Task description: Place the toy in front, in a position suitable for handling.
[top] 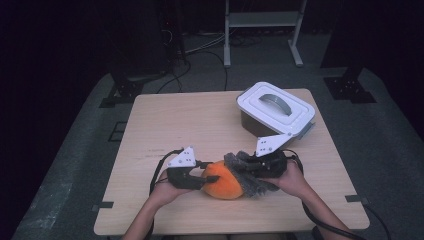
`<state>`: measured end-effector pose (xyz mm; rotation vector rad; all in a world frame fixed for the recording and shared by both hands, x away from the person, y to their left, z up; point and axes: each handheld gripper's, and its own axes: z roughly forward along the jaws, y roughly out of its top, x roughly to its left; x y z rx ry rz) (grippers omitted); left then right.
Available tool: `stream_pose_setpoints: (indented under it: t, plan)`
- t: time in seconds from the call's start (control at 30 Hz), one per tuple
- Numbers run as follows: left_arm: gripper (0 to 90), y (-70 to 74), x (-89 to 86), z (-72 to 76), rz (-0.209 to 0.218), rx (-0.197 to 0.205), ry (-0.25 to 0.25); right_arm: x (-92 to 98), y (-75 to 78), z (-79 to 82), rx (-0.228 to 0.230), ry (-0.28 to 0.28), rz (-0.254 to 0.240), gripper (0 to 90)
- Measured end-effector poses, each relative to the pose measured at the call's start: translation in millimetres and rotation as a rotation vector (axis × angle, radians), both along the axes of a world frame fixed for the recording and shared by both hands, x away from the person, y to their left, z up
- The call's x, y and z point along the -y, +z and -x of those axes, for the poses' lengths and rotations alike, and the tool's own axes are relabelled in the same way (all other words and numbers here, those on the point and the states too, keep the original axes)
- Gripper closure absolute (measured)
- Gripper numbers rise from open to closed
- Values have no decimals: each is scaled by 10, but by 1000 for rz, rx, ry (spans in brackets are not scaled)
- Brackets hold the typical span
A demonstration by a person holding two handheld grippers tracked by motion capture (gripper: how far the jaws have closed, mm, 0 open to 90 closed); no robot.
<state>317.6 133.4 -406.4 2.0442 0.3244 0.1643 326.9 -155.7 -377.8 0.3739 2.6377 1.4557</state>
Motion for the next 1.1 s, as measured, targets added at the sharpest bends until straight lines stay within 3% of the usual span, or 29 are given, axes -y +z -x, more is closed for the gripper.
stream_pose_setpoints:
  t: [0.07,0.13,0.23,0.27,0.3,0.33,0.4,0.53,0.6,0.63,0.67,0.77,0.83,0.87,0.9,0.93,0.97,1.0,1.1]
  plan:
    - [513,-21,-19,-4,-2,-7,3,-1,-25,-10,-6,-2,8,762]
    - [485,-63,-48,-14,6,-22,2,10,-162,-38,-26,-10,44,764]
    - [381,-61,-62,-29,37,-34,3,98,-288,-77,-69,-22,-3,764]
    - [315,-63,-85,-54,57,-61,-1,148,-315,-89,-79,-38,-12,764]
    - [297,-63,-85,-54,57,-61,-1,176,-327,-99,-81,-43,-14,764]
    - [279,-104,-101,-87,62,-103,-6,203,-337,-102,-87,-52,-17,764]
    - [257,-166,-68,-107,42,-133,-17,247,-369,-112,-99,-55,-32,763]
    - [355,-210,-20,-100,50,-123,-13,293,-416,-118,-113,-64,-43,761]
    - [490,-168,-25,-100,49,-104,-7,351,-447,-127,-124,-76,-42,760]
    - [512,-149,-31,-99,46,-101,-8,378,-456,-125,-127,-85,-27,760]
    - [534,-139,-39,-98,43,-97,-13,420,-455,-119,-127,-93,20,756]
    - [550,-90,-51,-72,47,-92,-18,460,-377,-88,-119,-87,14,756]
    - [557,-29,-41,-52,55,-79,-18,423,-156,-28,-72,-62,-30,757]
    - [557,2,-30,-43,55,-74,-22,423,-156,-28,-72,-62,-30,757]
    - [562,28,-12,-28,45,-62,-25,329,18,8,-33,-27,-62,756]
    - [562,53,18,-4,29,-52,-34,267,84,18,-14,-12,-73,756]
    - [561,53,18,-4,29,-52,-34,267,84,18,-14,-12,-73,756]
    - [561,36,21,-2,30,-53,-33,124,140,16,2,9,-52,756]
    - [555,12,-3,-9,28,-60,-28,47,72,-12,-12,15,-36,756]
